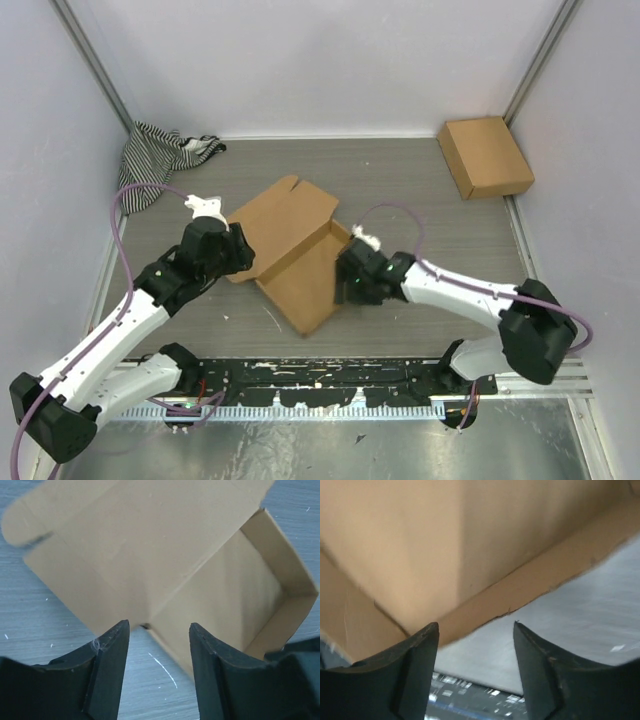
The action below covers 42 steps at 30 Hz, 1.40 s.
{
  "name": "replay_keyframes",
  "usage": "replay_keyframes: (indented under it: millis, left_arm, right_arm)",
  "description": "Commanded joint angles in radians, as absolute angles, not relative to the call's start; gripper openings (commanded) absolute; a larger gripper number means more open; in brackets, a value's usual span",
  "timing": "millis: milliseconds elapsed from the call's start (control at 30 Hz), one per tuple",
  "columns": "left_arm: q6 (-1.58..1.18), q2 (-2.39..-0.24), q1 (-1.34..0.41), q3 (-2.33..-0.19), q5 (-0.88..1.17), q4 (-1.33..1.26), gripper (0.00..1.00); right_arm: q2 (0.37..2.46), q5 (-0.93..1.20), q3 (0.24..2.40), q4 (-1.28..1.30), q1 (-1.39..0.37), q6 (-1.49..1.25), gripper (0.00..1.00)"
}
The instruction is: Fold the paper box
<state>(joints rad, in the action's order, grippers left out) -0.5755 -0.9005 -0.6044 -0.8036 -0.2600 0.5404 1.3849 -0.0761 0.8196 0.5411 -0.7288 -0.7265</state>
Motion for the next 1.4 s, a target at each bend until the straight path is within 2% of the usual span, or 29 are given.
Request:
replay_keyframes:
  millis: [0,133,200,267,367,467,533,633,733,867,1067,1367]
  left_arm:
    - [-0.598,-0.890,-0.603,-0.873,-0.257,0.638,0.60]
    - [-0.580,-0.851,-0.603,-0.883,-0.237,0.659,0.61]
    - [-0.583,-0.832,-0.603,-0.875,-0.226,0.660,0.61]
    - [-0.591,-0.827,-0.603,-0.863,-0.216,0.667,0.61]
    - [-0.616,-0.841,-0.603,-0.831,-0.222,0.684,0.65]
    - [-0.626,-0.882,-0.599,-0.820,-0.225,0.692,0.69]
    - [-0.627,-0.917,-0.593,-0.834,-0.231,0.707,0.72]
    - [-0.629,-0.975,-0.542,-0.849,-0.214,0.686,0.75]
    - [-0.622,-1.024,-0.402,-0.863,-0.076,0.633,0.76]
    - [-0.628,-1.073,-0.210,-0.867,0.081,0.558,0.76]
    - [-0.618,-1.212,-0.046,-0.893,0.180,0.533,0.75]
    - [-0.585,-1.396,-0.034,-0.938,0.144,0.509,0.70]
  right_arm:
    - [1.280,-0.197,0.925,0.565,-0.979,-1.054,0.72]
    - [1.312,-0.427,1.124,0.839,-1.041,-0.972,0.79]
    - [1.334,-0.549,1.195,0.896,-1.035,-0.866,0.83]
    - [1.368,-0.585,1.251,0.872,-0.995,-0.696,0.80]
    - [1.452,-0.461,1.317,0.786,-0.861,-0.453,0.69]
    - [1.535,-0.340,1.357,0.748,-0.774,-0.379,0.56]
    - [1.560,-0.322,1.340,0.716,-0.766,-0.376,0.54]
    - [1.584,-0.270,1.302,0.654,-0.725,-0.376,0.57]
    - [1.582,-0.091,1.261,0.538,-0.601,-0.378,0.76]
    - [1.597,0.201,1.237,0.379,-0.438,-0.385,0.86]
    - [1.819,0.297,1.471,0.435,-0.394,-0.335,0.85]
    - [2.008,0.332,1.575,0.457,-0.365,-0.329,0.81]
